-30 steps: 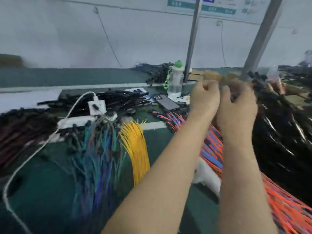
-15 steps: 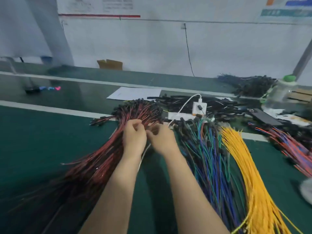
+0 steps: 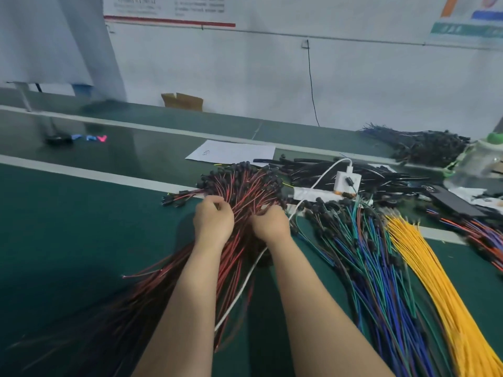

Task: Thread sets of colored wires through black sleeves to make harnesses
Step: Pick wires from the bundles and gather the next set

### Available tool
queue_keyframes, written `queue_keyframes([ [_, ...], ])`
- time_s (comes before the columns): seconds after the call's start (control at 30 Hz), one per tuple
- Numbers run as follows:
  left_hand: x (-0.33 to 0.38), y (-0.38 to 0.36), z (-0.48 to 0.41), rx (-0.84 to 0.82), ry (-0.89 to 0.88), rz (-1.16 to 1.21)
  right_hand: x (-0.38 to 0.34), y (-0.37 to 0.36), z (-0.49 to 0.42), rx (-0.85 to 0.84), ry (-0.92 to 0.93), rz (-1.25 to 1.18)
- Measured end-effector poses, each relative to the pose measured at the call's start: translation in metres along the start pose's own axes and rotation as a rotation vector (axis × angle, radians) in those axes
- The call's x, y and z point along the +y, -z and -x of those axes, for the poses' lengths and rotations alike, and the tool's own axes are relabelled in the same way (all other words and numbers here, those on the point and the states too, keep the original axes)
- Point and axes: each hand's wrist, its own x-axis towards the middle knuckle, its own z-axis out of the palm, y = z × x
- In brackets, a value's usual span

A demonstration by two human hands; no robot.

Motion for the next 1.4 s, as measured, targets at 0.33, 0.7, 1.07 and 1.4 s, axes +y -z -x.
queue_keyframes([
  [0.33, 0.017, -0.027, 0.016, -0.101, -0.201, -0.228, 0.007, 0.072, 0.012, 0.144, 0.107, -0.665],
  [0.7, 0.046, -0.041, 0.005, -0.085, -0.204, -0.196, 0.049, 0.136, 0.023, 0.387, 0.041, -1.153],
  [1.07, 0.101, -0.064, 0.047, -0.627, 0.091, 0.317, 0.053, 0.139, 0.058, -0.203, 0.321, -0.59],
  [1.4, 0.151, -0.081, 0.083, -0.624, -0.228, 0.451, 0.062, 0.161, 0.058, -0.087, 0.221, -1.018],
])
